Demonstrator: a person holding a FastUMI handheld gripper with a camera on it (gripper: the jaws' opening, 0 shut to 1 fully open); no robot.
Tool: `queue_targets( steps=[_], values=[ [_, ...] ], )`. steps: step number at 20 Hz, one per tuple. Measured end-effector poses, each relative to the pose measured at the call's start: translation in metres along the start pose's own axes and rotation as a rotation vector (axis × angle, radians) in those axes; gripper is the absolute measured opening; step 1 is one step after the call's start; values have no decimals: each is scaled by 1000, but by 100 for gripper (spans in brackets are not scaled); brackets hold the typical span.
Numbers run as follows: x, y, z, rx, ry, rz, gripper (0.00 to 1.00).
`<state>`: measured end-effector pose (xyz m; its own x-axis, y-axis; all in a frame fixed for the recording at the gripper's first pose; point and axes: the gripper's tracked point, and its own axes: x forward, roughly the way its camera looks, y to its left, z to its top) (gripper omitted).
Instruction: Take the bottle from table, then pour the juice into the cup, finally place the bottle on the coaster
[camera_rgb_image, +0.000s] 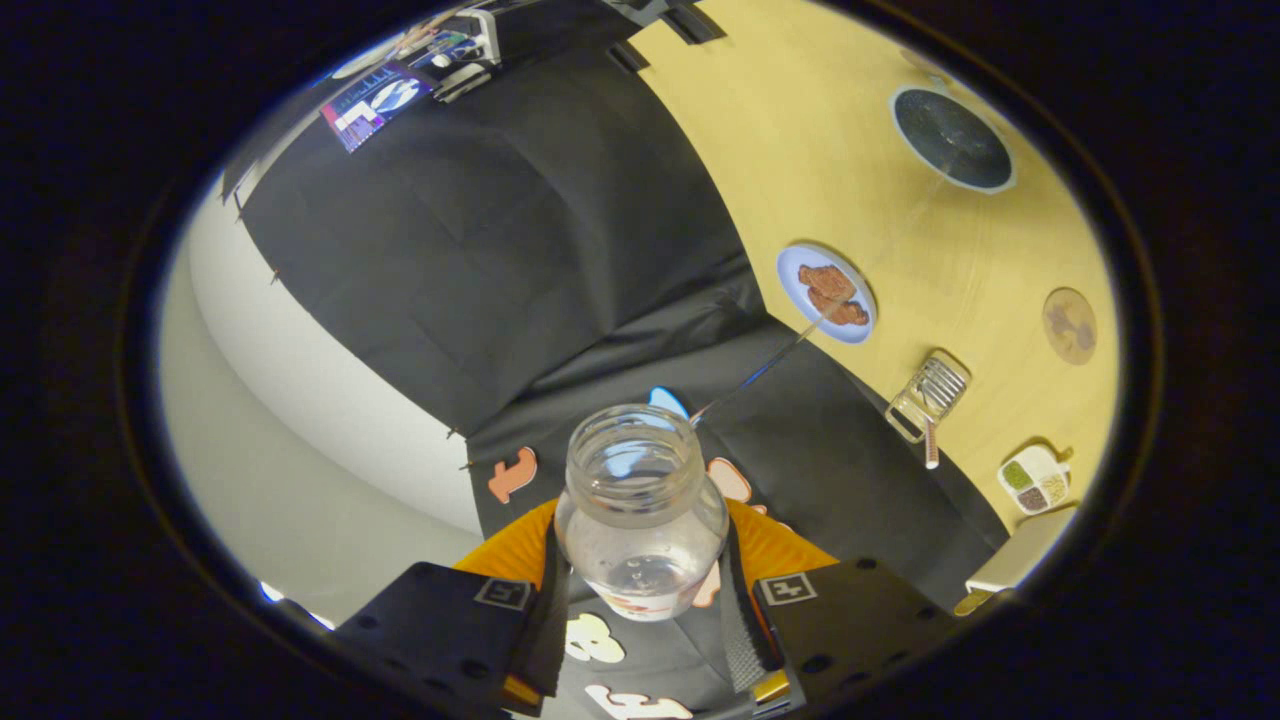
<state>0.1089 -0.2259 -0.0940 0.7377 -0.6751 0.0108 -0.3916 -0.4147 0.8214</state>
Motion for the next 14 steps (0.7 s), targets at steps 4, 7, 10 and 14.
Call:
queue_targets(
  steps=[4, 7, 10, 14],
  values=[
    [0, 5, 1, 16, -7, 14, 67],
    [2, 10, -1, 28, -1, 27, 67],
    [2, 11, -2, 34, -2, 25, 67],
    [3, 14, -6, 47, -2, 31, 67]
  ],
)
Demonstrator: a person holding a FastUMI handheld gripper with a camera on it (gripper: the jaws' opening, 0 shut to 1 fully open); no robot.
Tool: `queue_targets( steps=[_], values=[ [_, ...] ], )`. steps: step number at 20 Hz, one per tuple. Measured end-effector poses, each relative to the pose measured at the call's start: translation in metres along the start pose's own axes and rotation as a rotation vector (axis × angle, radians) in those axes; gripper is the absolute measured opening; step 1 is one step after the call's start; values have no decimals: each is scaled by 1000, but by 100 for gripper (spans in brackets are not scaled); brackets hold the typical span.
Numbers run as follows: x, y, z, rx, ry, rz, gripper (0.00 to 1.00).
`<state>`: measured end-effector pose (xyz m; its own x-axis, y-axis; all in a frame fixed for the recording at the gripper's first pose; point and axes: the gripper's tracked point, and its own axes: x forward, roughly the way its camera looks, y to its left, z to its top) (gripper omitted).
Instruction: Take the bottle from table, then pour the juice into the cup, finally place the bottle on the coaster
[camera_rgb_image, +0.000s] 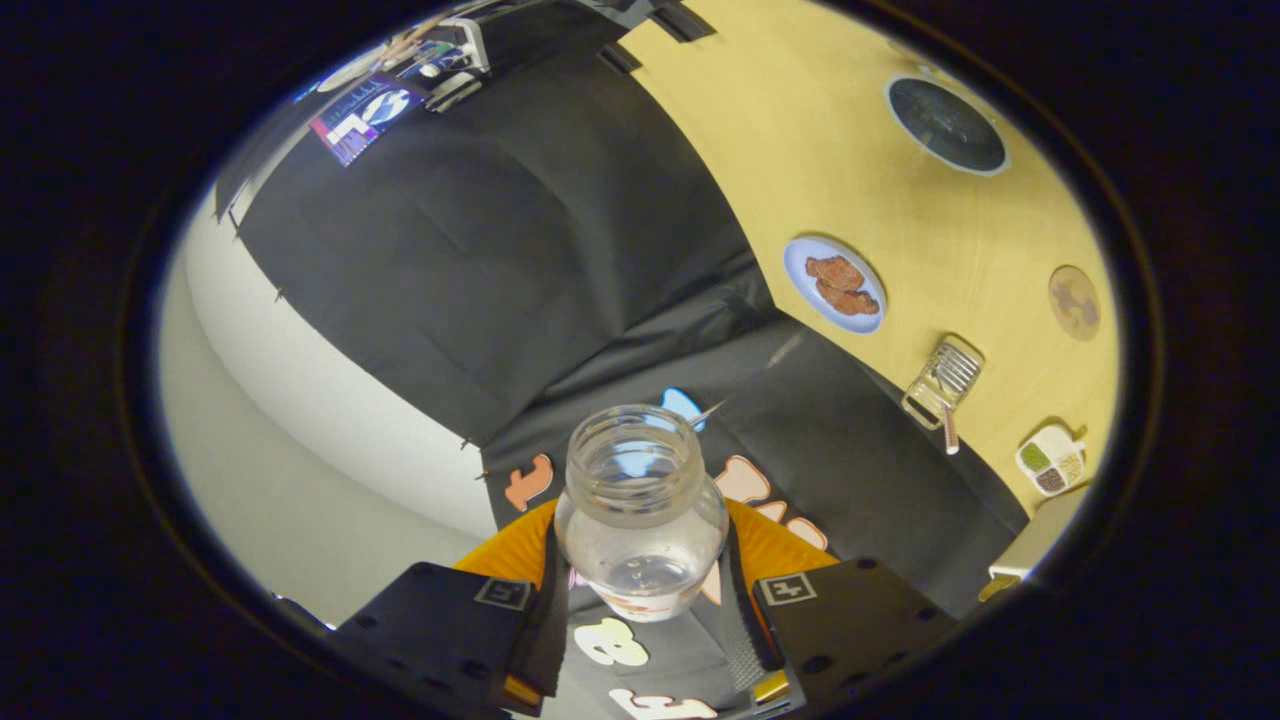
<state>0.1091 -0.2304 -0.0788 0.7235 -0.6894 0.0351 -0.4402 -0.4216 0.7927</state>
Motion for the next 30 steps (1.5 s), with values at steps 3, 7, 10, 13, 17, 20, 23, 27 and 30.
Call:
queue_targets(
  steps=[3, 7, 10, 13, 17, 20, 23, 27, 30],
  values=[
    [0, 4, -3, 7, 2, 14, 67],
    [2, 6, -6, 18, 6, 17, 67],
    [1, 6, -7, 19, 7, 18, 67],
    [2, 6, -7, -5, 10, 12, 67],
    [-3, -10, -6, -137, 33, -49, 67],
    [-14, -26, 5, -296, 48, -101, 67],
    [-24, -42, 15, -468, 71, -154, 67],
    [-36, -59, 23, -668, 126, -185, 67],
    [-43, -71, 26, -826, 172, -202, 67]
  ],
)
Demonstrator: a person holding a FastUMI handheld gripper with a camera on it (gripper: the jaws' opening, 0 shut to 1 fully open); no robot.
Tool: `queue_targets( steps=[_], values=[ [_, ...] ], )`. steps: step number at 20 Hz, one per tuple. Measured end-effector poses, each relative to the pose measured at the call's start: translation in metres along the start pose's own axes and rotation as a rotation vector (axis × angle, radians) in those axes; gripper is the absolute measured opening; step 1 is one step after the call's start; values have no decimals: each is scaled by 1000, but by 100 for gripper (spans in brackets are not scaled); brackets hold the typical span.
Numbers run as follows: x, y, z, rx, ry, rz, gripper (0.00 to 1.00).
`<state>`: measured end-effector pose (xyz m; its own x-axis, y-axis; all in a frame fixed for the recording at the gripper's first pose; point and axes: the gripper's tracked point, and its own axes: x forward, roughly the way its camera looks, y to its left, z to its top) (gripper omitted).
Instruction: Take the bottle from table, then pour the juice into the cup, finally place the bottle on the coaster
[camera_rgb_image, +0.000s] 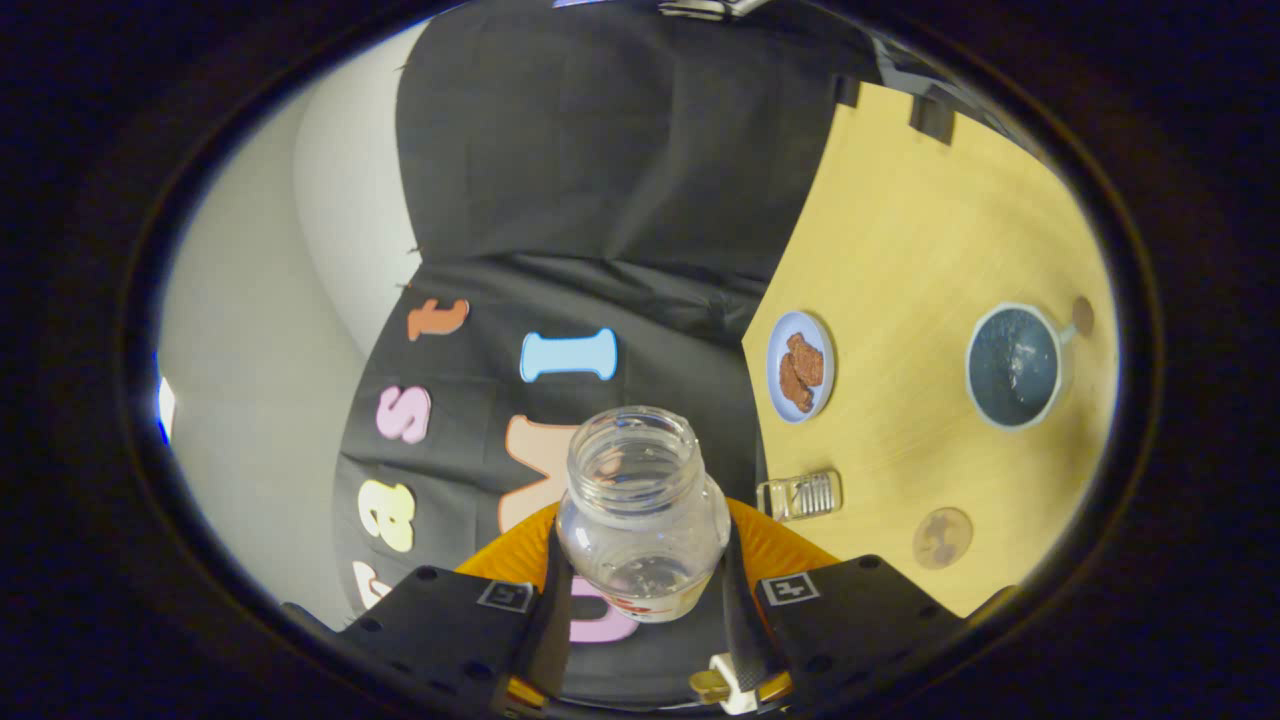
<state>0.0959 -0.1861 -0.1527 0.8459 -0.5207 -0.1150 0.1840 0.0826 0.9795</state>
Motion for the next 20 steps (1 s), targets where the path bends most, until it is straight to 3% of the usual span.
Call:
queue_targets(
  steps=[12, 20],
  values=[
    [-10, -27, -32, -706, 105, -122, 68],
    [8, -44, -83, -1177, 205, -178, 68]
  ],
)
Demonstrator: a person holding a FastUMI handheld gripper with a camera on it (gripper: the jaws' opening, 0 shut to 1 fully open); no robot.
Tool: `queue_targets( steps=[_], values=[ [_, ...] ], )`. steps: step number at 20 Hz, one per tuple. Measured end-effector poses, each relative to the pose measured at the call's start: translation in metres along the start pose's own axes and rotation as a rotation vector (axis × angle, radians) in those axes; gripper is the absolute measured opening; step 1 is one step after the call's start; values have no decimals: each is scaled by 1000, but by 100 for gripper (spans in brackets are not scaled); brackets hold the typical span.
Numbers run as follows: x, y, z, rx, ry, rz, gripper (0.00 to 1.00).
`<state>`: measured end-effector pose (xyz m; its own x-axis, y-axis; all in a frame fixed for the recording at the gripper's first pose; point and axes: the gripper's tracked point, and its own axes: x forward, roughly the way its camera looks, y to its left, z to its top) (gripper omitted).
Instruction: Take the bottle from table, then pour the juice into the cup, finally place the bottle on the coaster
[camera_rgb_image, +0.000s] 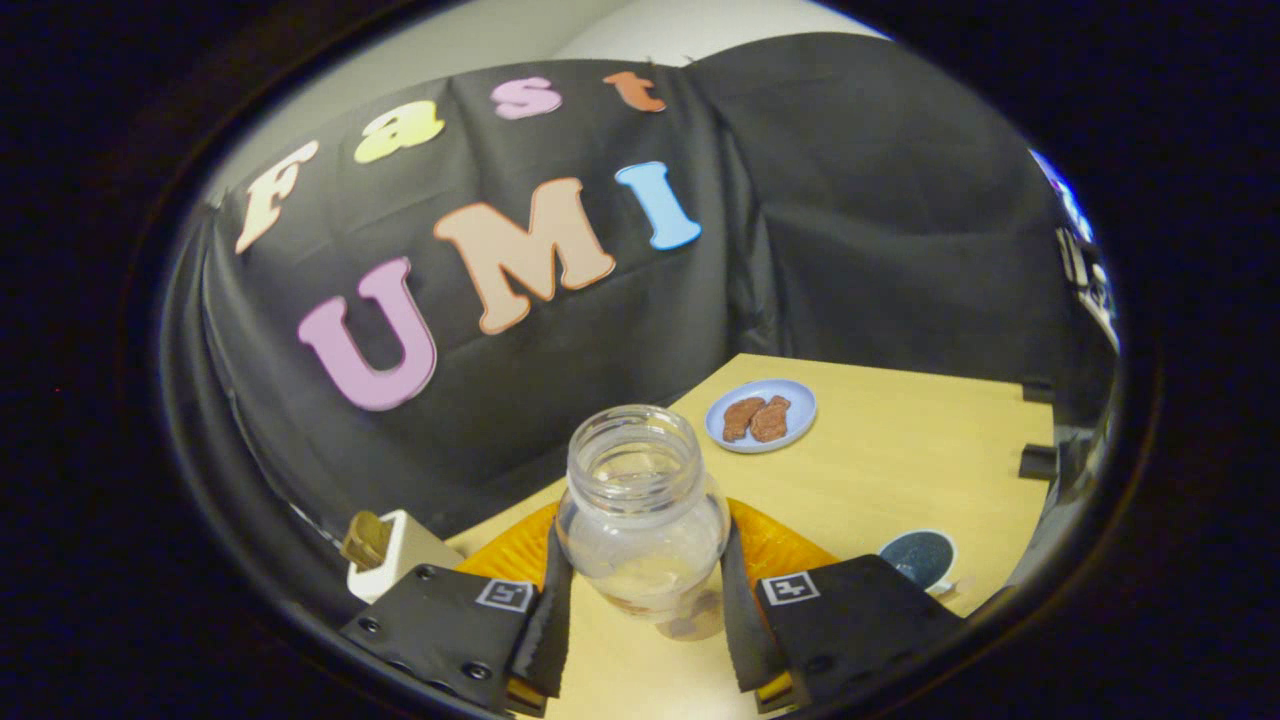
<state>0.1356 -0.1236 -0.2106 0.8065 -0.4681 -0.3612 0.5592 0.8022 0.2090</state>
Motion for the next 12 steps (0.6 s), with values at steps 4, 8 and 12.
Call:
queue_targets(
  steps=[4, 8, 12],
  values=[
    [15, 12, -19, -97, 35, -6, 68],
    [25, 13, -44, -164, 65, -11, 69],
    [39, 13, -69, -251, 105, -15, 69]
  ],
)
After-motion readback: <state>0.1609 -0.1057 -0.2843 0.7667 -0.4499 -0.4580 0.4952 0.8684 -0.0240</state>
